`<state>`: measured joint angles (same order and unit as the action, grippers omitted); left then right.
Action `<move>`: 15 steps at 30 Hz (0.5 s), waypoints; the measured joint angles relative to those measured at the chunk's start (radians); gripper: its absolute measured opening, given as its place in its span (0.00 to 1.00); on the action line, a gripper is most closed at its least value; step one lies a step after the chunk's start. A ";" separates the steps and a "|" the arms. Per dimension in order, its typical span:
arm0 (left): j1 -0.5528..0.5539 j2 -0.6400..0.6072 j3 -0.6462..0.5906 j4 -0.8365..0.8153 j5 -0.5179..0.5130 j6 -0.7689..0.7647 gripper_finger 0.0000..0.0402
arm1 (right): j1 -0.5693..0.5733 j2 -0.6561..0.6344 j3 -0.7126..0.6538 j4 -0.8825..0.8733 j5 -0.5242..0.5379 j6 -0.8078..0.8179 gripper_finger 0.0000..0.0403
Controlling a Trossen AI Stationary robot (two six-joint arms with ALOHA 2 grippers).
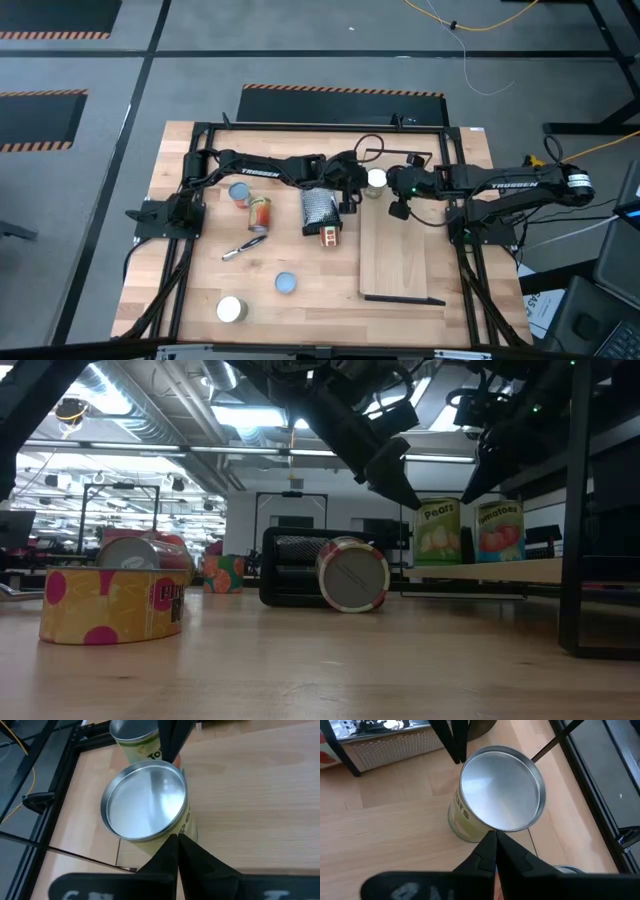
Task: Pick and place cans onto a shelf
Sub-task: Put the canned pears on the shelf
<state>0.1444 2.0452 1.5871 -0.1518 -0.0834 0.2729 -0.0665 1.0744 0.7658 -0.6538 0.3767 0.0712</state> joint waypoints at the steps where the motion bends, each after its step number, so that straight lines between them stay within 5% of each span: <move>1: 0.000 0.000 0.000 0.009 0.000 0.000 0.00 | 0.000 0.000 0.000 0.000 0.000 0.000 0.03; 15: 0.020 0.011 0.002 0.073 0.000 -0.002 0.00 | 0.000 0.000 0.000 -0.003 0.111 -0.001 0.03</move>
<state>0.1646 2.0560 1.5887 -0.0788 -0.0837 0.2706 -0.0669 1.0744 0.7662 -0.6564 0.4878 0.0700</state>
